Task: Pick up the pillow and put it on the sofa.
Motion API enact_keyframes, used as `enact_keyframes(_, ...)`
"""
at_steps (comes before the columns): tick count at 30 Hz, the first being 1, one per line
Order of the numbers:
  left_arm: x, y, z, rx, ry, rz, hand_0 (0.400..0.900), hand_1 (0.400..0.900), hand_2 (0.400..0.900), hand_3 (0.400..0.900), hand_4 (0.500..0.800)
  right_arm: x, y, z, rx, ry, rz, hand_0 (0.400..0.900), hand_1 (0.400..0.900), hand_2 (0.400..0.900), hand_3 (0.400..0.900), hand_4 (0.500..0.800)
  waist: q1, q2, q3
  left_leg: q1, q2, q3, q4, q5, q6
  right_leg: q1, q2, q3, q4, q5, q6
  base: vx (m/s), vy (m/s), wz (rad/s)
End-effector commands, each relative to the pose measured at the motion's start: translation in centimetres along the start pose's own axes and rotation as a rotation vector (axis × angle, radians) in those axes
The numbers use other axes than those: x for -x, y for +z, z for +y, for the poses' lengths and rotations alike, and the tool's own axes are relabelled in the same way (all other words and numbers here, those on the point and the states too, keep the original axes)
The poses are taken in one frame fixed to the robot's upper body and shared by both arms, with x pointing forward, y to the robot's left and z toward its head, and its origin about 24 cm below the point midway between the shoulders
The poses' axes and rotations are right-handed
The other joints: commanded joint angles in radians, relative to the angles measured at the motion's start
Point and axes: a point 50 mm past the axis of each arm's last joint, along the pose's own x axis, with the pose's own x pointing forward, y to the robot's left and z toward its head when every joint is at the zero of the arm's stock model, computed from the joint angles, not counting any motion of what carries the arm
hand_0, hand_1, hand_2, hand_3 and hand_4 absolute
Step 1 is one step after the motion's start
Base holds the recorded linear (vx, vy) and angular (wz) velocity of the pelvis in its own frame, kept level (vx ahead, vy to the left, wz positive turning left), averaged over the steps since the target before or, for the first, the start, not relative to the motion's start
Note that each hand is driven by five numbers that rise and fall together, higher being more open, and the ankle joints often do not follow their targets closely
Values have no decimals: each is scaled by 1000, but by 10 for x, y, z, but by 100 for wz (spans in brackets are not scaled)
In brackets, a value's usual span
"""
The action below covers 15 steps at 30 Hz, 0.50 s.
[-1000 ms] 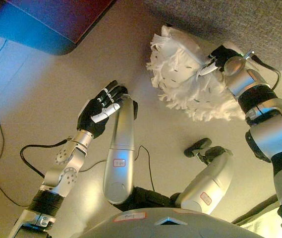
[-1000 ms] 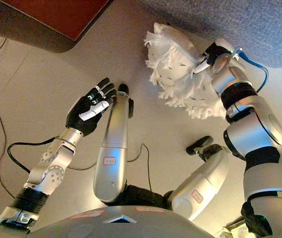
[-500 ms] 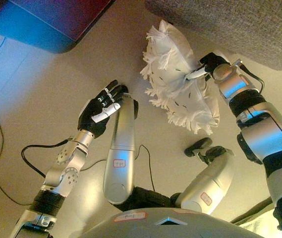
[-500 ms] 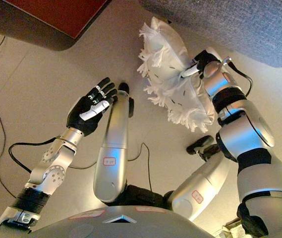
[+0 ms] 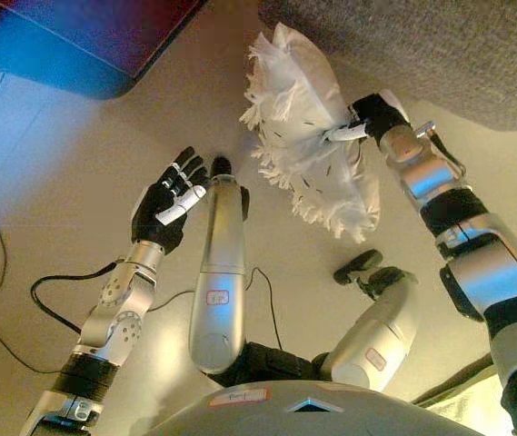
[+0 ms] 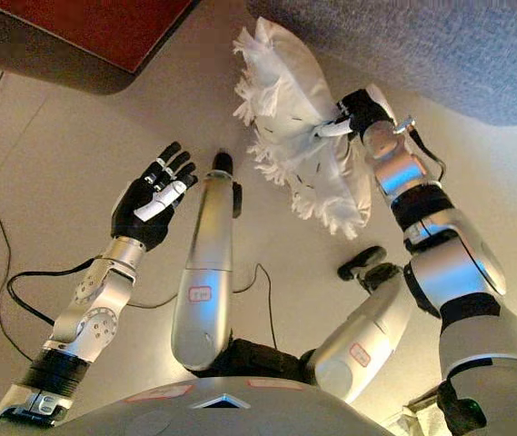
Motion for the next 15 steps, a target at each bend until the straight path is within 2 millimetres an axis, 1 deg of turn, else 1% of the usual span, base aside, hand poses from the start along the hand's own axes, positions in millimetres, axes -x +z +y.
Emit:
enact_keyframes(1, 1, 33, -12, -41, -40, -209, 900, 900, 900, 900, 800, 19, 62, -61, -109, -191, -347, 400, 400, 400, 400, 500, -7, -15, -3, 137, 49, 62, -45, -49, 100, -20, 41, -36, -98, 121, -97, -6, -21, -17)
enact_keyframes(5, -2, 34, -10, -74, 25, -220, 900, 900, 900, 900, 800, 33, 64, -58, -91, -221, -450, 400, 400, 400, 400, 500, -30, -52, -3, 241, 56, 93, -157, -13, 97, 91, 58, -74, -218, 158, -82, -14, -26, -17)
enact_keyframes(9, -6, 38, -3, -104, 138, -226, 900, 900, 900, 900, 800, 53, 62, -54, -67, -273, -573, 400, 400, 400, 400, 500, -54, -105, -3, 385, 59, 125, -274, 22, 96, 243, 80, -122, -353, 202, -59, -21, -73, -14)
enact_keyframes(10, -8, 40, -3, -114, 149, -234, 900, 900, 900, 900, 800, 58, 63, -55, -70, -293, -604, 400, 400, 400, 400, 500, -62, -119, -3, 401, 56, 135, -306, 57, 104, 267, 81, -141, -397, 235, -72, -76, -88, -10)
enact_keyframes(14, -13, 42, 0, -150, 206, -234, 900, 900, 900, 900, 800, 79, 60, -55, -78, -344, -692, 400, 400, 400, 400, 500, -83, -147, -3, 556, 66, 170, -392, 74, 99, 430, 102, -163, -506, 265, -63, -21, -60, -18)
enact_keyframes(15, -14, 41, 0, -156, 218, -229, 900, 900, 900, 900, 800, 84, 57, -53, -80, -347, -703, 400, 400, 400, 400, 500, -90, -151, -15, 582, 71, 179, -408, 76, 97, 455, 106, -166, -526, 271, -59, 23, -15, -22)
